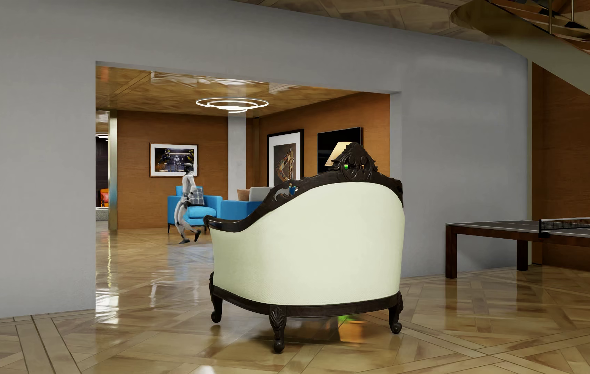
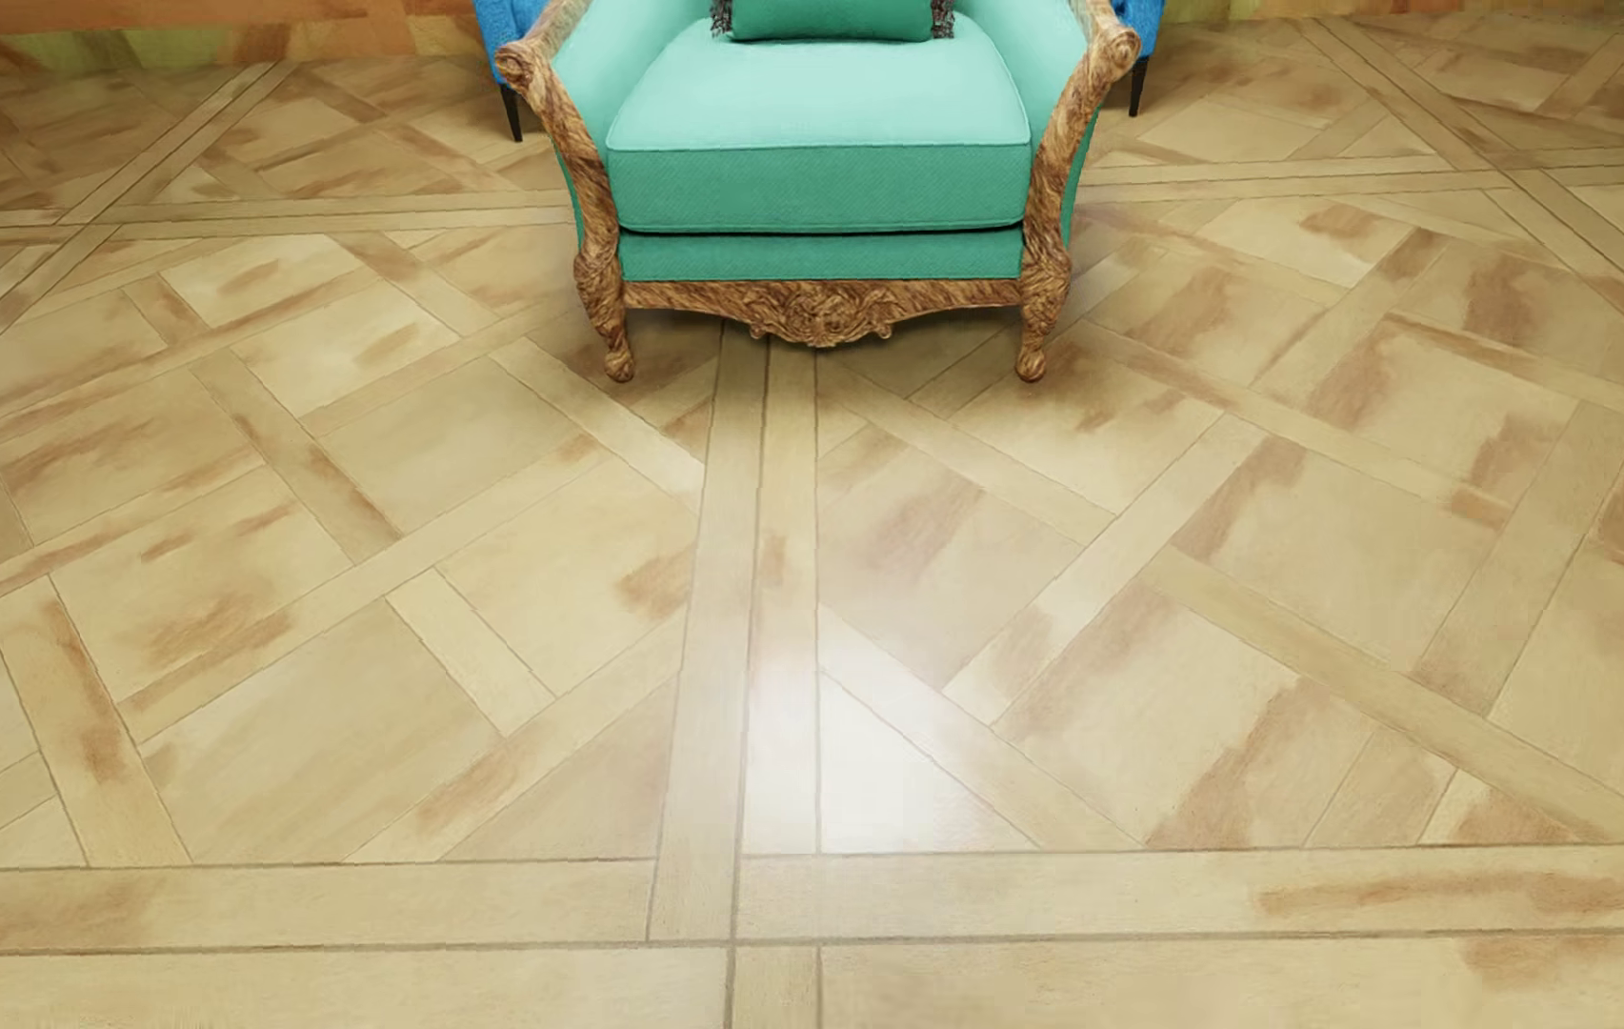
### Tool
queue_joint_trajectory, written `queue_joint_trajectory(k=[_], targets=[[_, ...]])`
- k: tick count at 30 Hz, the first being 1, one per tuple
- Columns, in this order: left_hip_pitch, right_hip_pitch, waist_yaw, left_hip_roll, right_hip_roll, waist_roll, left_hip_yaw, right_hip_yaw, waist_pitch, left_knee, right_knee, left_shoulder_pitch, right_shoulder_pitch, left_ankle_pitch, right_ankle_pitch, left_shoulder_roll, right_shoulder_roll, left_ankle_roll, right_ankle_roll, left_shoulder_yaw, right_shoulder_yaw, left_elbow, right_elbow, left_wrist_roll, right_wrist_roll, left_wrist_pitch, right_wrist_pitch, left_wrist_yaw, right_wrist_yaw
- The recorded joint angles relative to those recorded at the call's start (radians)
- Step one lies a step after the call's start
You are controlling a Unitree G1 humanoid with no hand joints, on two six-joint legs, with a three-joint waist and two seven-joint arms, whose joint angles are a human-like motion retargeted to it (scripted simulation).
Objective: Walk to the light lime armchair
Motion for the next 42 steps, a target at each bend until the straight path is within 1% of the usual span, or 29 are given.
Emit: queue_joint_trajectory(k=[1, 2, 3, 4, 5, 6, 7, 8, 10, 11, 12, 15, 16, 18, 19, 20, 21, 22, 24, 25, 29, 31, 33, 34, 36, 37, 39, 40, 42], targets=[[-0.051, 0.084, 0.05, -0.014, -0.022, -0.011, 0.0, 0.0, 0.009, -0.205, -0.036, 0.006, -0.019, 0.087, -0.014, -0.016, -0.014, 0.0, 0.0, -0.052, 0.002, 0.09, -0.038, 0.0, 0.0, 0.0, 0.0, 0.0, 0.0], [-0.109, 0.142, 0.096, -0.013, -0.021, -0.018, 0.0, 0.0, -0.005, -0.44, -0.078, 0.037, -0.03, 0.131, -0.032, -0.026, -0.016, 0.0, 0.0, -0.013, -0.023, 0.116, -0.083, 0.0, 0.0, 0.0, 0.0, 0.0, 0.0], [-0.121, 0.225, 0.125, -0.024, -0.024, -0.02, 0.0, 0.0, -0.014, -0.683, -0.118, 0.06, -0.037, 0.028, -0.064, -0.025, -0.024, 0.0, 0.0, -0.008, -0.041, 0.143, -0.121, 0.0, 0.0, 0.0, 0.0, 0.0, 0.0], [-0.119, 0.286, 0.139, -0.033, -0.005, -0.008, 0.0, 0.0, -0.032, -0.812, -0.148, 0.077, -0.049, -0.324, -0.107, -0.019, -0.036, 0.0, 0.0, -0.038, -0.075, 0.147, -0.157, 0.0, 0.0, 0.0, 0.0, 0.0, 0.0], [-0.14, 0.32, 0.149, -0.025, 0.001, -0.002, 0.0, 0.0, -0.057, -1.168, -0.149, 0.1, -0.054, -0.041, -0.164, -0.009, -0.051, 0.0, 0.0, -0.06, -0.105, 0.147, -0.183, 0.0, 0.0, 0.0, 0.0, 0.0, 0.0], [-0.16, 0.35, 0.162, -0.025, 0.016, 0.006, 0.0, 0.0, -0.065, -1.197, -0.145, 0.12, -0.059, -0.002, -0.201, -0.003, -0.057, 0.0, 0.0, -0.082, -0.132, 0.157, -0.183, 0.0, 0.0, 0.0, 0.0, 0.0, 0.0], [-0.193, 0.38, 0.178, -0.041, 0.011, -0.007, 0.0, 0.0, -0.056, -0.837, -0.115, 0.13, -0.051, -0.348, -0.206, 0.0, -0.051, 0.0, 0.0, -0.098, -0.167, 0.171, -0.174, 0.0, 0.0, 0.0, 0.0, 0.0, 0.0], [-0.197, 0.396, 0.183, -0.076, 0.0, -0.023, 0.0, 0.0, -0.056, -0.803, -0.049, 0.14, -0.036, -0.232, -0.164, 0.004, -0.042, 0.0, 0.0, -0.1, -0.2, 0.18, -0.147, 0.0, 0.0, 0.0, 0.0, 0.0, 0.0], [-0.175, 0.287, 0.158, -0.171, -0.095, -0.086, 0.0, 0.0, -0.04, -0.729, 0.351, 0.155, 0.001, 0.052, 0.165, 0.012, -0.008, 0.0, 0.0, -0.094, -0.201, 0.21, -0.069, 0.0, 0.0, 0.0, 0.0, 0.0, 0.0], [-0.141, 0.172, 0.138, -0.204, -0.124, -0.092, 0.0, 0.0, -0.028, -0.696, 0.577, 0.147, 0.018, 0.074, 0.151, 0.016, -0.003, 0.0, 0.0, -0.078, -0.195, 0.203, -0.046, 0.0, 0.0, 0.0, 0.0, 0.0, 0.0], [-0.059, 0.066, 0.137, -0.219, -0.14, -0.091, 0.0, 0.0, 0.004, -0.709, 0.685, 0.139, 0.026, 0.06, 0.038, 0.023, -0.001, 0.0, 0.0, -0.049, -0.173, 0.176, -0.027, 0.0, 0.0, 0.0, 0.0, 0.0, 0.0], [0.127, -0.132, -0.025, -0.205, -0.118, -0.005, 0.0, 0.0, 0.014, -0.754, 0.314, 0.079, 0.064, -0.12, -0.036, 0.036, -0.021, 0.0, 0.0, -0.012, -0.137, 0.074, 0.009, 0.0, 0.0, 0.0, 0.0, 0.0, 0.0], [0.181, -0.156, -0.05, -0.2, -0.123, 0.018, 0.0, 0.0, 0.004, -0.78, 0.098, 0.057, 0.095, -0.185, 0.009, 0.035, -0.028, 0.0, 0.0, 0.017, -0.157, 0.049, 0.005, 0.0, 0.0, 0.0, 0.0, 0.0, 0.0], [0.236, -0.217, -0.077, -0.185, -0.145, 0.046, 0.0, 0.0, -0.031, -0.775, -0.142, 0.021, 0.142, -0.313, 0.529, 0.056, -0.027, 0.0, 0.0, 0.086, -0.157, -0.017, 0.012, 0.0, 0.0, 0.0, 0.0, 0.0, 0.0], [0.285, -0.234, -0.097, -0.184, -0.172, 0.041, 0.0, 0.0, -0.036, -0.757, -0.11, 0.009, 0.168, -0.383, 0.601, 0.073, -0.025, 0.0, 0.0, 0.108, -0.149, -0.045, 0.014, 0.0, 0.0, 0.0, 0.0, 0.0, 0.0], [0.344, -0.207, -0.12, -0.184, -0.182, 0.041, 0.0, 0.0, -0.022, -0.717, -0.02, 0.003, 0.191, -0.418, 0.478, 0.083, -0.025, 0.0, 0.0, 0.116, -0.16, -0.067, 0.01, 0.0, 0.0, 0.0, 0.0, 0.0, 0.0], [0.325, -0.188, -0.145, -0.166, -0.156, 0.061, 0.0, 0.0, -0.022, -0.634, 0.016, -0.003, 0.177, -0.373, 0.324, 0.077, -0.028, 0.0, 0.0, 0.133, -0.132, -0.073, 0.032, 0.0, 0.0, 0.0, 0.0, 0.0, 0.0], [0.274, -0.157, -0.17, -0.148, -0.16, 0.082, 0.0, 0.0, -0.016, -0.521, 0.055, -0.015, 0.152, -0.248, 0.217, 0.041, -0.029, 0.0, 0.0, 0.172, -0.12, -0.049, 0.056, 0.0, 0.0, 0.0, 0.0, 0.0, 0.0], [0.166, -0.075, -0.136, -0.109, -0.194, 0.117, 0.0, 0.0, 0.006, -0.421, 0.037, -0.047, 0.086, 0.018, 0.121, 0.005, -0.064, 0.0, 0.0, 0.083, -0.118, -0.04, 0.081, 0.0, 0.0, 0.0, 0.0, 0.0, 0.0], [0.092, -0.036, -0.102, -0.089, -0.223, 0.121, 0.0, 0.0, 0.003, -0.4, 0.018, -0.032, 0.076, 0.05, 0.094, -0.002, -0.07, 0.0, 0.0, 0.069, -0.158, -0.062, 0.062, 0.0, 0.0, 0.0, 0.0, 0.0, 0.0], [-0.149, 0.159, 0.015, 0.002, -0.279, 0.085, 0.0, 0.0, -0.017, -0.519, -0.026, 0.059, 0.072, -0.02, -0.033, -0.018, -0.07, 0.0, 0.0, -0.03, -0.182, 0.02, -0.061, 0.0, 0.0, 0.0, 0.0, 0.0, 0.0], [-0.243, 0.266, 0.071, 0.03, -0.258, 0.061, 0.0, 0.0, -0.03, -0.668, -0.065, 0.117, 0.057, -0.066, -0.077, -0.007, -0.06, 0.0, 0.0, -0.035, -0.174, 0.065, -0.115, 0.0, 0.0, 0.0, 0.0, 0.0, 0.0], [-0.318, 0.347, 0.13, 0.055, -0.218, 0.049, 0.0, 0.0, -0.038, -0.765, -0.095, 0.164, 0.022, -0.212, -0.128, 0.012, -0.067, 0.0, 0.0, -0.078, -0.175, 0.123, -0.153, 0.0, 0.0, 0.0, 0.0, 0.0, 0.0], [-0.349, 0.368, 0.176, 0.075, -0.216, 0.038, 0.0, 0.0, -0.031, -0.771, -0.087, 0.184, -0.01, -0.21, -0.152, 0.022, -0.074, 0.0, 0.0, -0.108, -0.147, 0.155, -0.168, 0.0, 0.0, 0.0, 0.0, 0.0, 0.0], [-0.443, 0.43, 0.253, 0.08, -0.243, -0.001, 0.0, 0.0, -0.005, -0.637, -0.067, 0.217, -0.055, 0.077, -0.122, 0.032, -0.088, 0.0, 0.0, -0.133, -0.139, 0.21, -0.185, 0.0, 0.0, 0.0, 0.0, 0.0, 0.0], [-0.462, 0.455, 0.27, 0.055, -0.257, -0.023, 0.0, 0.0, -0.001, -0.575, -0.053, 0.208, -0.051, 0.11, -0.048, 0.029, -0.088, 0.0, 0.0, -0.161, -0.162, 0.251, -0.183, 0.0, 0.0, 0.0, 0.0, 0.0, 0.0], [-0.399, 0.355, 0.27, -0.003, -0.273, -0.043, 0.0, 0.0, -0.032, -0.542, 0.111, 0.22, -0.017, -0.007, 0.156, 0.025, -0.082, 0.0, 0.0, -0.176, -0.163, 0.264, -0.141, 0.0, 0.0, 0.0, 0.0, 0.0, 0.0], [-0.351, 0.267, 0.214, -0.034, -0.249, -0.048, 0.0, 0.0, -0.038, -0.543, 0.251, 0.232, -0.012, -0.073, 0.165, 0.024, -0.077, 0.0, 0.0, -0.146, -0.154, 0.234, -0.115, 0.0, 0.0, 0.0, 0.0, 0.0, 0.0], [-0.155, 0.11, 0.089, -0.129, -0.214, -0.063, 0.0, 0.0, 0.003, -0.626, 0.544, 0.18, 0.022, -0.153, 0.065, 0.028, -0.069, 0.0, 0.0, -0.172, -0.127, 0.182, -0.099, 0.0, 0.0, 0.0, 0.0, 0.0, 0.0]])
